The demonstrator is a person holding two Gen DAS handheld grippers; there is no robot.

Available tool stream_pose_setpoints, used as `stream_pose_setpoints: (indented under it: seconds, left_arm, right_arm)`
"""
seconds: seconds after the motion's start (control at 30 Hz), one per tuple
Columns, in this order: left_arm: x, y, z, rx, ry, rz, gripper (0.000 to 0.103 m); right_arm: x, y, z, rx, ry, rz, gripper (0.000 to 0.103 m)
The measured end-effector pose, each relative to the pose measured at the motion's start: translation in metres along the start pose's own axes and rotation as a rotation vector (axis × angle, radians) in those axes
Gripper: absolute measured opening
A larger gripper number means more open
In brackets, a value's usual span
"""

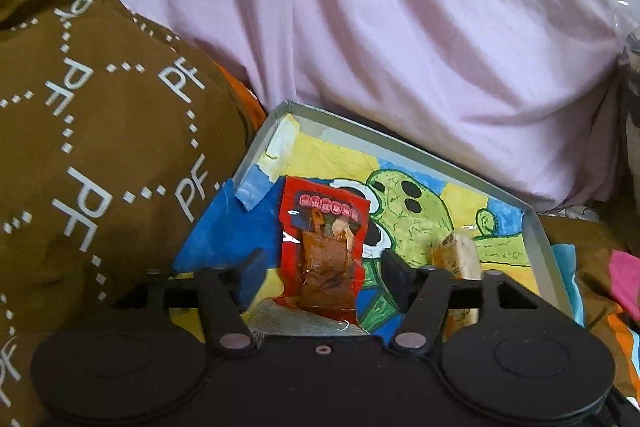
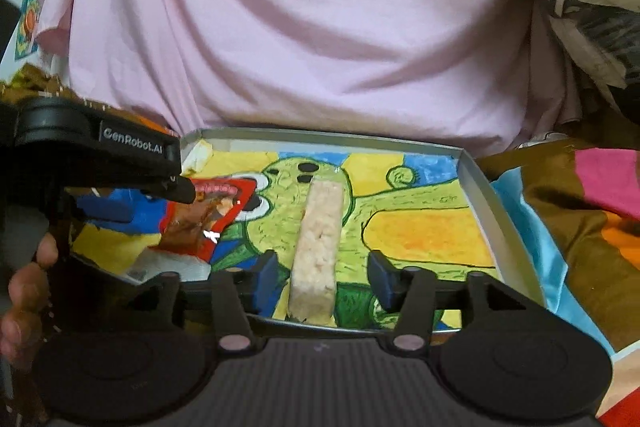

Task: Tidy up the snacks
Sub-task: 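Carry both snacks to the grey tray and release them inside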

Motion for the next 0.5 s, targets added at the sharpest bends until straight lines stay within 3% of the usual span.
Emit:
stream_pose_setpoints:
  seconds: [0.1,0.27,0.4,0.5]
  left_arm:
    - [-0.013,0.001,0.001,-0.002,-0.03,0.014,0.089]
    - [-0.04,0.003,0.005,-0.009,-0.068,0.019,0.102]
    - [-0.068,0.001,0.007,0.01,-0.112,0.024,0.102]
    - [-0.09,-0.001,0.006,0.032,-0.14,0.023,0.102]
  right_arm:
    - [-0.012,-0.002,0.006,0.012,-0.029,-0.001,0.074]
    - [-0.042,-0.007,0.017,0.025,-0.099,-0.017,0.092]
    - [-0.069,-0.012,0.023,0.036,-0.155,-0.029,0.102]
    - [-0.091,-0.015,0.028,0.026,-0.189,-0.036,0.103]
Point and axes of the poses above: each gripper's, at about its wrist camera, not at the fingertips, and x roughly the way its jaws point, y to its left, z to its top, the point moved 3 cm from there along x, roughly the way its jaws point, and after that the axes turned 2 degrees about z, right-handed, at the moved point
